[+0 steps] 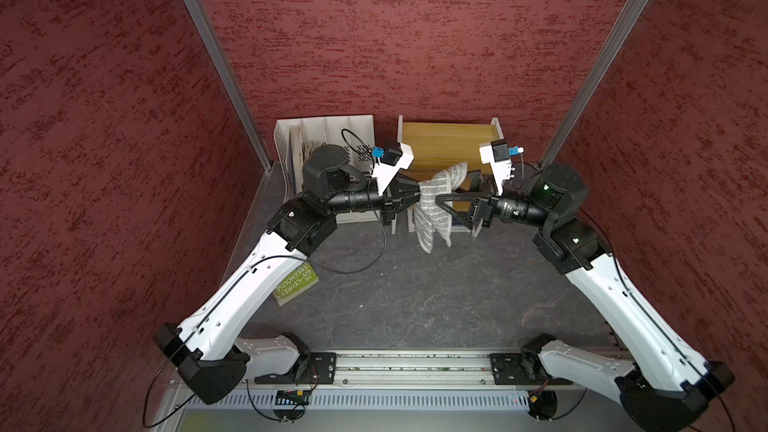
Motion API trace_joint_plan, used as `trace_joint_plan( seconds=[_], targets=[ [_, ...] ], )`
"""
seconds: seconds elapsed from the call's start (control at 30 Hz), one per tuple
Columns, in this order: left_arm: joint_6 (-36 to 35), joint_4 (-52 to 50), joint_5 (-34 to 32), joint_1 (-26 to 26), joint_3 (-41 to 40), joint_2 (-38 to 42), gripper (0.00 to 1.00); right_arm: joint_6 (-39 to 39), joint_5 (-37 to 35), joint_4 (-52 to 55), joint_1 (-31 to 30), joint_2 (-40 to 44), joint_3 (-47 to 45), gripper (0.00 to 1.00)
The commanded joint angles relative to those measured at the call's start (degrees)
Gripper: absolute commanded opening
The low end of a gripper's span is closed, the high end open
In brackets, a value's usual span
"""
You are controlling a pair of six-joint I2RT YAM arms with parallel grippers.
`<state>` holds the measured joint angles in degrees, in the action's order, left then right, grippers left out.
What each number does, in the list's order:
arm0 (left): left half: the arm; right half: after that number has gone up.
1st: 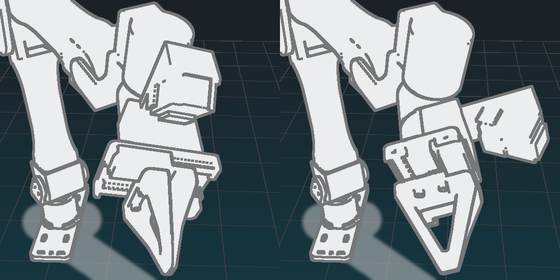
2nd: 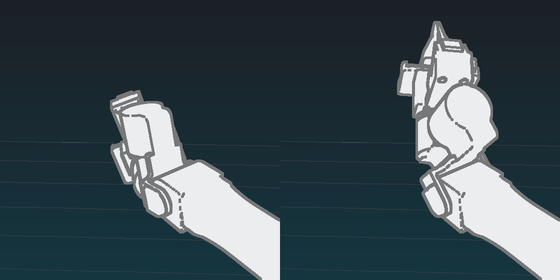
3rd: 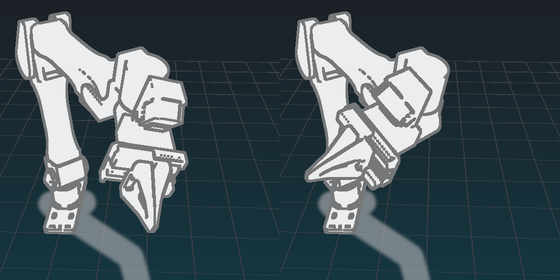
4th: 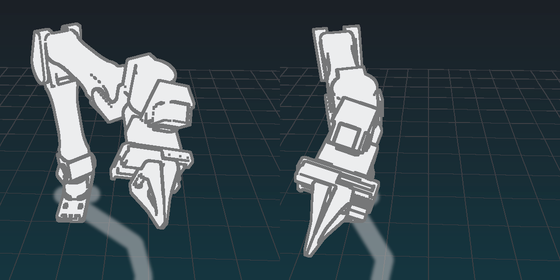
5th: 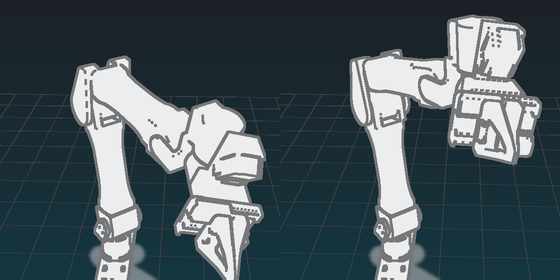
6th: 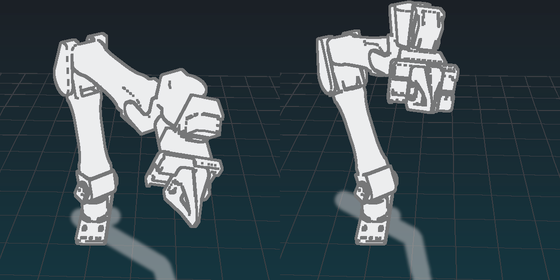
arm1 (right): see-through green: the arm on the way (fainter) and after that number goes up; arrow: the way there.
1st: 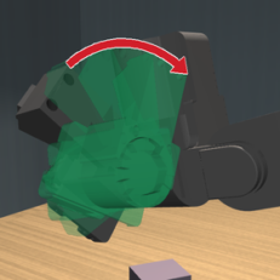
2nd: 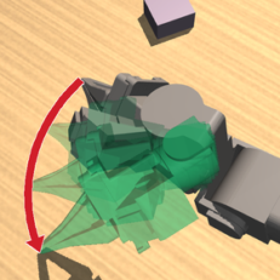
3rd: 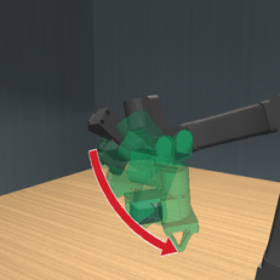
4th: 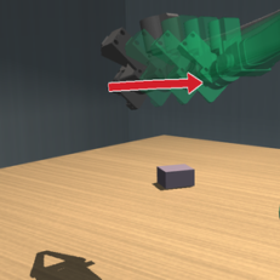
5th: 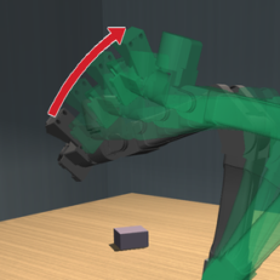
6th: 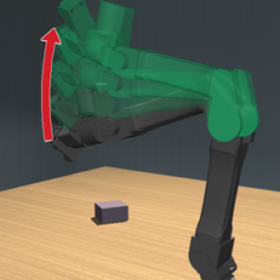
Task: Wipe the bookshelf clean with a cloth
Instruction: Pick up the cleaning item at the center of the board.
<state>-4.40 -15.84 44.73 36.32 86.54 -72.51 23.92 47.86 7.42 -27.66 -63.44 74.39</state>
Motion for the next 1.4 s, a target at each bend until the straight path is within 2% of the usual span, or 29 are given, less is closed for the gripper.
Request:
trace_joint_plan(
  seconds=[0.0, 0.2, 0.33, 0.5, 0.57, 0.67, 0.8, 0.87, 1.0, 1.1, 1.2, 1.3, 1.37],
  targets=[
    [2.0, 4.1, 2.9, -0.3, -0.8, 1.1, 0.0, 2.5, 4.2, -4.5, -0.5, -0.9, -0.2, 0.96],
    [3.1, 6.2, 3.5, -0.5, -1.4, 0.6, 0.0, 5.7, 6.5, -6.9, -0.5, -3.1, 0.3, 0.9],
    [4.4, 8.5, 2.7, -0.7, -2.1, 0.2, 0.0, 6.6, 7.2, -8.3, -0.5, -3.5, 0.0, 0.83],
    [5.7, 10.1, 2.3, -1.0, -2.0, -1.0, 0.0, 11.9, 8.1, -15.2, -0.5, -4.3, -1.3, 0.73],
    [6.1, 10.5, 2.2, -1.0, -1.8, -1.4, 0.0, 14.1, 8.7, -16.9, -0.5, -4.9, -1.6, 0.67],
    [6.5, 11.3, 1.9, -1.2, -1.8, -1.8, 0.01, 13.7, 8.6, -16.0, -0.5, -5.3, -1.1, 0.5],
    [7.0, 11.5, 1.4, -1.7, -1.9, -1.9, 0.05, 10.2, 6.9, -11.8, -0.4, -4.6, 0.0, 0.26],
    [7.2, 11.8, 1.0, -2.1, -2.2, -1.7, 0.08, 7.0, 5.4, -8.1, -0.4, -4.0, 0.9, 0.17],
    [8.8, 13.0, 0.6, -3.7, -3.5, -0.5, 0.18, 2.5, 2.7, -2.6, 0.1, -2.5, 1.8, 0.06],
    [9.8, 14.0, 0.5, -4.8, -4.8, 0.8, 0.34, 1.3, 0.8, -0.6, 1.1, -1.7, 1.9, 0.0],
    [9.8, 13.2, 0.4, -6.0, -5.5, 2.0, 0.52, -0.7, -2.1, 3.2, 1.8, -0.9, 2.9, 0.0],
    [10.4, 12.0, 0.2, -8.0, -5.9, 3.2, 0.66, -5.9, -6.4, 10.5, 2.2, -0.7, 5.8, 0.0],
    [11.0, 11.1, -0.3, -10.1, -6.2, 4.4, 0.71, -10.0, -10.9, 16.8, 2.3, -1.2, 8.8, 0.0]
  ],
)
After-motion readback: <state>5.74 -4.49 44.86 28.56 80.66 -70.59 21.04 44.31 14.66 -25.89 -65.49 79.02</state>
